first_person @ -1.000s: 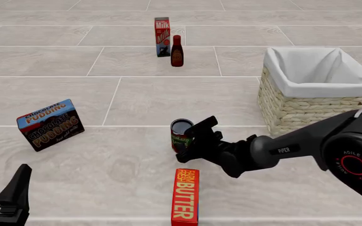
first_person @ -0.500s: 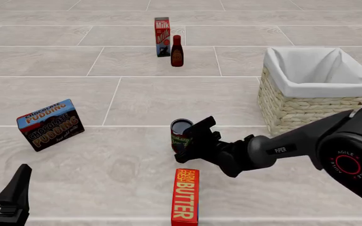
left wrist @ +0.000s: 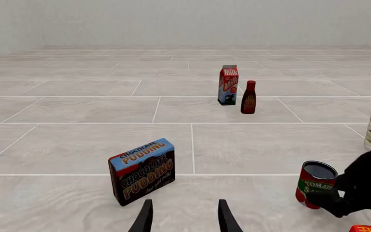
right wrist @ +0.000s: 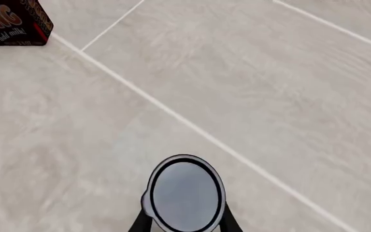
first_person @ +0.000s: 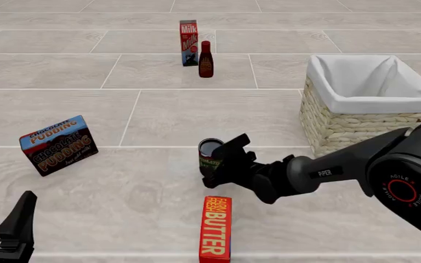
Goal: Pick the tomato sauce and place it in the basket.
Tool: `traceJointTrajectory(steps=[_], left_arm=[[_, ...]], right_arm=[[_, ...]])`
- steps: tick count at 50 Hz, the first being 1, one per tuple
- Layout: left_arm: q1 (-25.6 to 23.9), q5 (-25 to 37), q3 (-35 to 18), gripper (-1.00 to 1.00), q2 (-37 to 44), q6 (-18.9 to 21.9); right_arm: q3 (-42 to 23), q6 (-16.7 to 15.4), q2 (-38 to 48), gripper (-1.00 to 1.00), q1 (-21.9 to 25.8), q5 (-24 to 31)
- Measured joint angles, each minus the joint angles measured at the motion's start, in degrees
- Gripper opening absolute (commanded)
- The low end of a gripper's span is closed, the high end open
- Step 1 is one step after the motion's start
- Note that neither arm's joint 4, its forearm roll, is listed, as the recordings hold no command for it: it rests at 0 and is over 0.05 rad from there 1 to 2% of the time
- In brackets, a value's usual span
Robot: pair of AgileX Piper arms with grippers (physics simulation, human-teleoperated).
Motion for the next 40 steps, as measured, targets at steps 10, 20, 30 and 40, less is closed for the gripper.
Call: traceJointTrajectory(steps=[10, 20, 30, 40], left_arm=[[0.0, 0.0, 0.0, 1.0, 0.0, 0.0], [0.0, 0.0, 0.0, 1.0, 0.0, 0.0], [0.0, 0.0, 0.0, 1.0, 0.0, 0.0], [0.0, 0.0, 0.0, 1.0, 0.0, 0.0]], right_arm=[[-0.57, -0.25, 0.24, 1.0, -0.02, 0.31], [-0.97, -0.45, 0.36, 1.0, 0.04, 0.55], [-1.23, -0.64, 0.43, 1.0, 0.14, 0.75], [-1.29, -2.04, 0.29, -1.0, 0.05, 0.54]])
